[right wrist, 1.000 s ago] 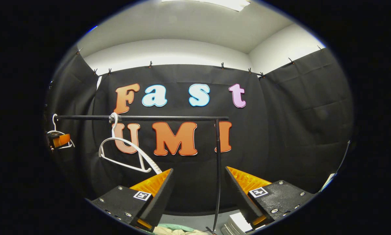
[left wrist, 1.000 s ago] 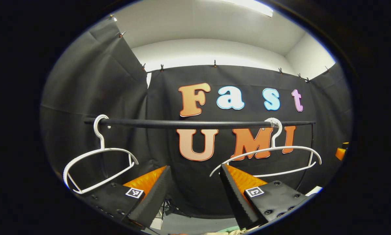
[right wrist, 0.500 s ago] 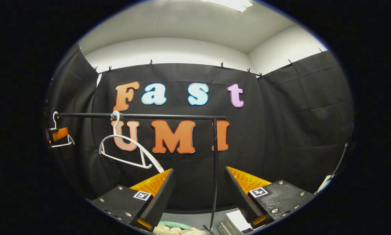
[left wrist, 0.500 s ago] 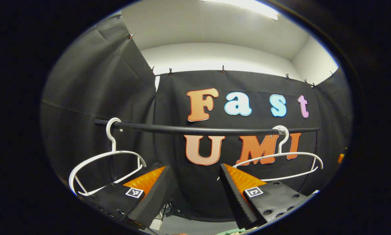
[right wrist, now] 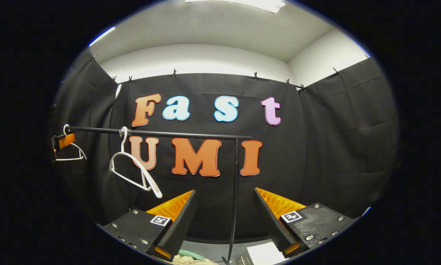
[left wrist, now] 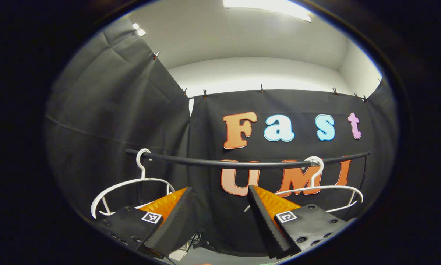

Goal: Grasp the clothes on the hanger with both hands and then place them into the laundry hamper below.

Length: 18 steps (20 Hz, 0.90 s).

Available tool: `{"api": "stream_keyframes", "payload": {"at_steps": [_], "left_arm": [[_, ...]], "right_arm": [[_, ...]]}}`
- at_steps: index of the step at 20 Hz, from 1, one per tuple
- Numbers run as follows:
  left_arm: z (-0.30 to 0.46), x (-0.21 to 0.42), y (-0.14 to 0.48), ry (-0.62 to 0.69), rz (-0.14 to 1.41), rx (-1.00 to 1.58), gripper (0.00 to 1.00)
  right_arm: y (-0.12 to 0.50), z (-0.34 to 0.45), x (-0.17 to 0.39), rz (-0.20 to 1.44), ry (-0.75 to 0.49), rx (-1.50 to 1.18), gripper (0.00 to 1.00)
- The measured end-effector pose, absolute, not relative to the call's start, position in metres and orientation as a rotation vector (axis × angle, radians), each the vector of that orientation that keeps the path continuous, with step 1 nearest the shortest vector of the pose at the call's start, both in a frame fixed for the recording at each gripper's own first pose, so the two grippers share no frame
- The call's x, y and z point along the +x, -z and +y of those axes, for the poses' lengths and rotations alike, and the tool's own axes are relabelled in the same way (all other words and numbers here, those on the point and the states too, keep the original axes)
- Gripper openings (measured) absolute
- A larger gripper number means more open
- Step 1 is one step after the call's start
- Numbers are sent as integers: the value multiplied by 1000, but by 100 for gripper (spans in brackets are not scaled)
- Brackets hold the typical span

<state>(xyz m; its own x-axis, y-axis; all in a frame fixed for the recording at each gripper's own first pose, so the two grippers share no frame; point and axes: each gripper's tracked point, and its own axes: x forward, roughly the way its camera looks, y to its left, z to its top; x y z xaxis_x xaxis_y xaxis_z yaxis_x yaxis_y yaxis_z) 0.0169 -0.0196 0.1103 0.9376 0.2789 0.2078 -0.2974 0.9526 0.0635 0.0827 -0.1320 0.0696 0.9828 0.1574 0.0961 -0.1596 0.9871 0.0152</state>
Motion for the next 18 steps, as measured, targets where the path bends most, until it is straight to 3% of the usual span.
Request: {"api": "stream_keyframes", "payload": {"at_steps": [1, 2, 3, 7, 17, 18], "left_arm": [[-23, 14, -107, -301, -192, 86, 93], [-25, 12, -105, -311, -187, 81, 93], [-26, 9, -104, -324, -184, 79, 96], [-31, 0, -105, -359, -181, 82, 93], [-52, 4, -109, -359, -188, 99, 96], [-54, 6, -109, -357, -189, 99, 93]], "right_arm": [[-70, -135, 85, -98, -170, 22, 100], [-70, -141, 88, -99, -180, 20, 93], [-70, -144, 91, -99, -187, 18, 93], [-71, -155, 99, -97, -203, 28, 93], [-72, -175, 112, -104, -202, 36, 93], [-73, -177, 113, -102, -199, 37, 93]]}}
